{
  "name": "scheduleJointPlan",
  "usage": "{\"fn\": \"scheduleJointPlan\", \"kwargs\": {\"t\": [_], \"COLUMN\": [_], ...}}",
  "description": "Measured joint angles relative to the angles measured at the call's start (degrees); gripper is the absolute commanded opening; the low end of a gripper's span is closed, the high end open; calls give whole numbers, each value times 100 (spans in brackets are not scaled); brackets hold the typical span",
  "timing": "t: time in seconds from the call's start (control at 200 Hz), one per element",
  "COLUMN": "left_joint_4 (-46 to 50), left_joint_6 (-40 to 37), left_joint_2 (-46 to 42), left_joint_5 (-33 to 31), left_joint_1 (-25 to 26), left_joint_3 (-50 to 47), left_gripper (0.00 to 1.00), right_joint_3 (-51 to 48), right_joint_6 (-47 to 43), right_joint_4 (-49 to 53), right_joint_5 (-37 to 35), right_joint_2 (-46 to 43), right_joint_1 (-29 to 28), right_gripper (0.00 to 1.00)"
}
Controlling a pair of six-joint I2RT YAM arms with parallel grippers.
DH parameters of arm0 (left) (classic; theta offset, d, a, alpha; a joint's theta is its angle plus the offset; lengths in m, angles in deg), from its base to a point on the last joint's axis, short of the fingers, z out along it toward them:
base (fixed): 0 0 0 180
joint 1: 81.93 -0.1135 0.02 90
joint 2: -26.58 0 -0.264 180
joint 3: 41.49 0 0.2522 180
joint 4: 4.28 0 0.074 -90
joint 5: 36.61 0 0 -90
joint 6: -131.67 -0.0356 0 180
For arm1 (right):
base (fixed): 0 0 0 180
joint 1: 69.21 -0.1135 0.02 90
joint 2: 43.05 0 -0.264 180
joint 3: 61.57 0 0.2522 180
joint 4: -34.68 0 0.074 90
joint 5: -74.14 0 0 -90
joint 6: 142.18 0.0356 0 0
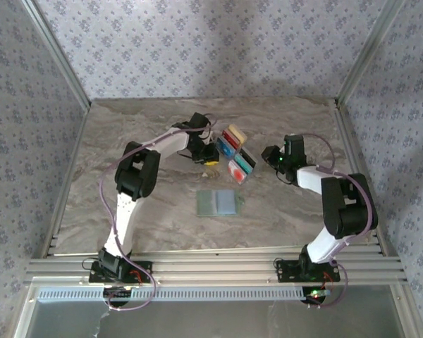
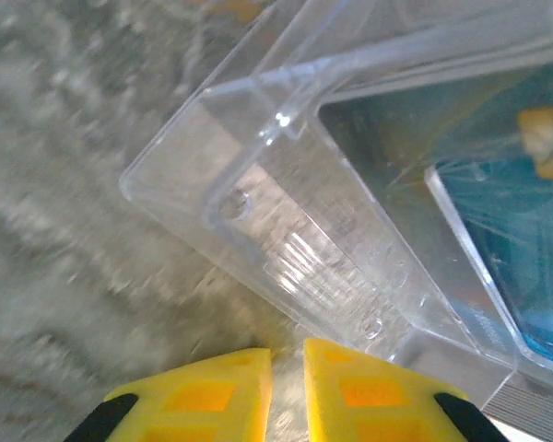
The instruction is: Put the credit cards into the card holder
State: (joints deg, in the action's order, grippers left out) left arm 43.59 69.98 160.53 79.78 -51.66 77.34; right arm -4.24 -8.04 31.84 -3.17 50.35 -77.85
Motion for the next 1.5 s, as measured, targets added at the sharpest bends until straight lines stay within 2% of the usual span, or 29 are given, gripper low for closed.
{"fn": "scheduleJointPlan", "kwargs": {"t": [0.265, 0.465, 0.675, 0.824, 1.074, 1.274, 1.499], "left_joint_4": [-468, -922, -1373, -1895, -2761, -3008, -2922], "left_joint_6": [-50, -111, -81, 22, 245, 389, 516], "left_joint_2": [612, 474, -654, -1849, -3676, -4430, -4743], "left_joint_5": [140, 146, 116, 35, -448, -1049, -1703], "left_joint_1": [214, 363, 234, 164, 328, 623, 1102], "left_joint_3": [960, 839, -509, -1794, -4166, -5630, -6129], "left_gripper": [20, 20, 21, 25, 34, 44, 51], "right_joint_3": [-70, -81, -85, -50, 807, 1532, 2124], "right_joint_6": [-85, -173, -201, -352, -675, -977, -1169], "right_joint_4": [603, 1003, 1283, 1436, 1652, 1821, 2127], "right_joint_5": [-662, -1047, -1335, -1405, -1180, -780, -442], "right_joint_2": [-428, -844, -1097, -1296, -1043, -538, 188], "right_joint_1": [-149, -236, -254, -354, -444, -358, -374], "right_gripper": [34, 37, 41, 52, 60, 62, 62]}}
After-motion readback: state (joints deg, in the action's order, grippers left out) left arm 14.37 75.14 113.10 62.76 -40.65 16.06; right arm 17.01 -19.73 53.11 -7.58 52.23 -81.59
